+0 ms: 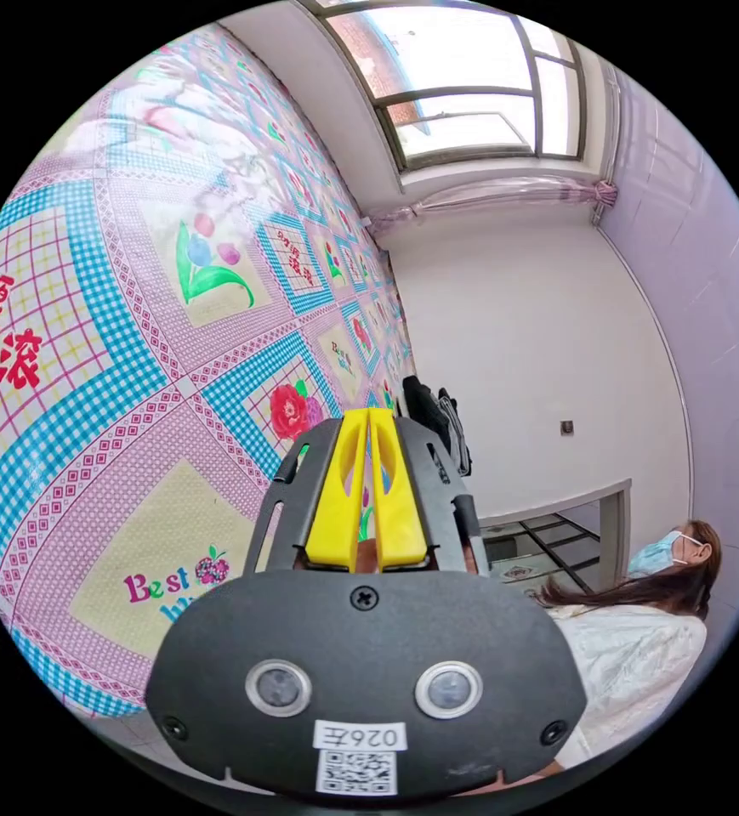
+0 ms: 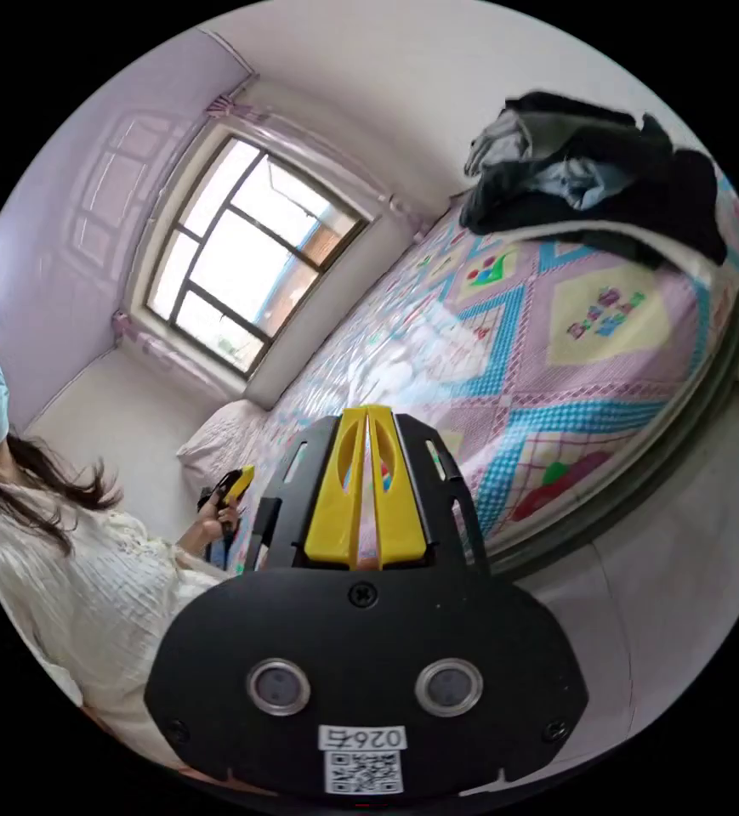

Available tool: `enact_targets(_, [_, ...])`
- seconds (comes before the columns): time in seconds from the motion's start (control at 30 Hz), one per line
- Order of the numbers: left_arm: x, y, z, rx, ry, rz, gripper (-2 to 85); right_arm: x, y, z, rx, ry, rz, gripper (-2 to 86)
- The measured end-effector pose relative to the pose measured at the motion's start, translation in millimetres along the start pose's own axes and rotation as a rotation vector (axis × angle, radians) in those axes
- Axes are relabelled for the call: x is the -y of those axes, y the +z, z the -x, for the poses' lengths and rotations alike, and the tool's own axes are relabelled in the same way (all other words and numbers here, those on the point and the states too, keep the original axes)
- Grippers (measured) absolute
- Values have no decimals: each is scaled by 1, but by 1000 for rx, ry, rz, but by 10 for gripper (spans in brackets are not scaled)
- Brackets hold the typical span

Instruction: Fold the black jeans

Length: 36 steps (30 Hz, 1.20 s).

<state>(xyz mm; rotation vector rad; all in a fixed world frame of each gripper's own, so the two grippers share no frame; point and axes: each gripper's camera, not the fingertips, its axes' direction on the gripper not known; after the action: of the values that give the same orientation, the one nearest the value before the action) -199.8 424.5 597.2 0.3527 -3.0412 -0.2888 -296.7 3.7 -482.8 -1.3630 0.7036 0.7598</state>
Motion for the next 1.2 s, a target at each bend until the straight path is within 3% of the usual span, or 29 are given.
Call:
enact_targets(0.27, [15, -10, 42, 22, -19, 56, -10, 6, -42, 102, -487, -152, -238, 17])
enact_targets(0.47, [38, 21, 12, -45, 91, 116, -10, 4, -60, 116, -575, -178, -338, 37])
enact_targets(0.73, [51, 172, -92, -217, 318, 273, -9, 63, -61, 94, -677, -332, -308, 43])
enact_targets(0.93, [40, 308, -167, -322, 467, 432, 14, 114, -30, 84, -790, -531, -151, 56])
enact_targets(1.07, [35, 363, -184, -398, 461, 531, 30, 120, 0, 86, -844, -693, -27, 61])
enact_targets(1.2, [38, 386, -180, -425, 403, 570, 30, 109, 3, 98, -866, -821, -26, 64])
